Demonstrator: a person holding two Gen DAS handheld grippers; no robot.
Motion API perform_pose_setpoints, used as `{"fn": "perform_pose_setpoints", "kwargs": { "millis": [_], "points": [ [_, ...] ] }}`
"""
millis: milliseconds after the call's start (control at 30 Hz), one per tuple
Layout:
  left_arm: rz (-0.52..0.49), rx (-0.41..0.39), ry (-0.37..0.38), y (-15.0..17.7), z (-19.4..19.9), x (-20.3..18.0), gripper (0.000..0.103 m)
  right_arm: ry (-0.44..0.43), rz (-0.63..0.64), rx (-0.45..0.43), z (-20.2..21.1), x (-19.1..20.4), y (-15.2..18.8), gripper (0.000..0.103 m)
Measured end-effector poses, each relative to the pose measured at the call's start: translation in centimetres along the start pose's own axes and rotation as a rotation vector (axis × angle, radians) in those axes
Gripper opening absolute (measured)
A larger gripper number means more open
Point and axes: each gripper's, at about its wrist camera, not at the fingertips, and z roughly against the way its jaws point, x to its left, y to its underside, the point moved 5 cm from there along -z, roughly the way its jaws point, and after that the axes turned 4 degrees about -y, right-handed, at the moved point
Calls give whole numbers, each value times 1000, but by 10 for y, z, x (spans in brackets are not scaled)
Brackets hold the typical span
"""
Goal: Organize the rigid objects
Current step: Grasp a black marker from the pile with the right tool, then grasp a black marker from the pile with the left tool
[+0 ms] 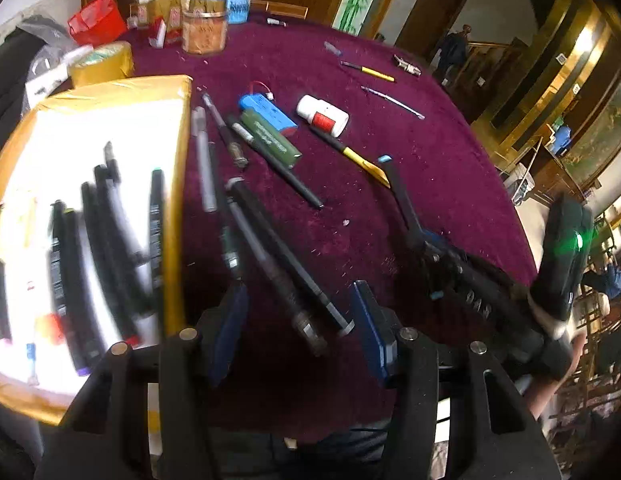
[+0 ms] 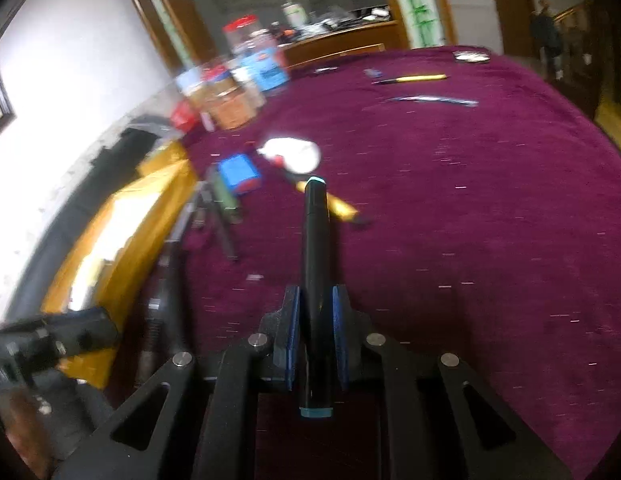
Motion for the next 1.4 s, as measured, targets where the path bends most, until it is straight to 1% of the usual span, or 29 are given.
{"fn": "perform_pose_setpoints", "kwargs": {
  "millis": [33, 67, 100, 133, 300, 367, 400, 500, 567, 600, 667, 733, 767, 833, 867, 933, 967, 1033, 1100, 1133, 1200, 1267, 1333, 1367, 1400],
  "points": [
    [10, 16, 4, -4, -6, -2, 51, 11, -5, 4, -1, -3, 2, 14],
    [22, 29, 0, -7, -11, -3, 50, -3, -20, 10, -1, -4, 4, 14],
    [29, 38, -4, -10, -17, -4, 42, -9, -17, -5, 1, -4, 2, 14],
    [36, 56, -24, -13, -23, -4, 38, -3, -14, -12, 1, -4, 1, 14],
    [40, 96, -112, -19, -45, -6, 37, 10, 7, -11, -3, 1, 0, 14],
    [41, 76, -168, -21, -48, -4, 37, 10, 18, -12, -2, 3, 2, 14],
    [49, 81, -180, -22, -52, -3, 37, 10, 20, -12, -2, 3, 2, 14],
    [83, 127, -169, -19, -64, 1, 37, 10, 20, -13, -1, 2, 2, 14],
    [86, 127, -168, -18, -63, 1, 37, 8, 20, -10, -2, 2, 2, 14],
    [92, 125, -156, -17, -60, 0, 37, 8, 21, -10, -2, 2, 3, 14],
    [103, 113, -133, -18, -52, 0, 37, 11, 21, -9, -2, 2, 2, 14],
    [127, 85, -122, -19, -38, 4, 37, 13, 21, -10, -2, 3, 3, 14],
    [139, 69, -101, -21, -32, 5, 37, 13, 22, -11, -2, 3, 3, 14],
    [145, 42, -68, -27, -26, 4, 37, 14, 24, -11, -2, 3, 2, 14],
    [137, 40, -67, -28, -28, 3, 37, 14, 25, -10, -2, 3, 3, 14],
    [131, 63, -59, -29, -36, -1, 37, 12, 25, -8, -2, 3, 3, 14],
    [141, 91, -49, -27, -43, 0, 37, 11, 24, -7, -2, 2, 3, 14],
    [160, 120, -43, -22, -50, 3, 31, 10, 23, -6, -3, 2, 3, 14],
    [165, 121, -37, -18, -52, 3, 30, 12, 25, -7, -3, 2, 3, 14],
    [167, 118, -30, -15, -50, 1, 25, 11, 25, -6, -3, 2, 3, 14],
    [170, 108, -11, -15, -46, -1, 25, 11, 27, -7, -3, 2, 2, 14],
    [156, 106, -9, -18, -47, -7, 25, 12, 28, -7, -3, 1, 2, 14],
    [155, 120, -7, -20, -53, -9, 25, 12, 26, -8, -2, 2, 2, 14],
    [149, 109, -21, -22, -54, -10, 25, 11, 26, -7, -2, 2, 2, 14],
    [144, 102, -51, -24, -55, -10, 25, 11, 26, -7, -2, 2, 2, 14]
  ]
}}
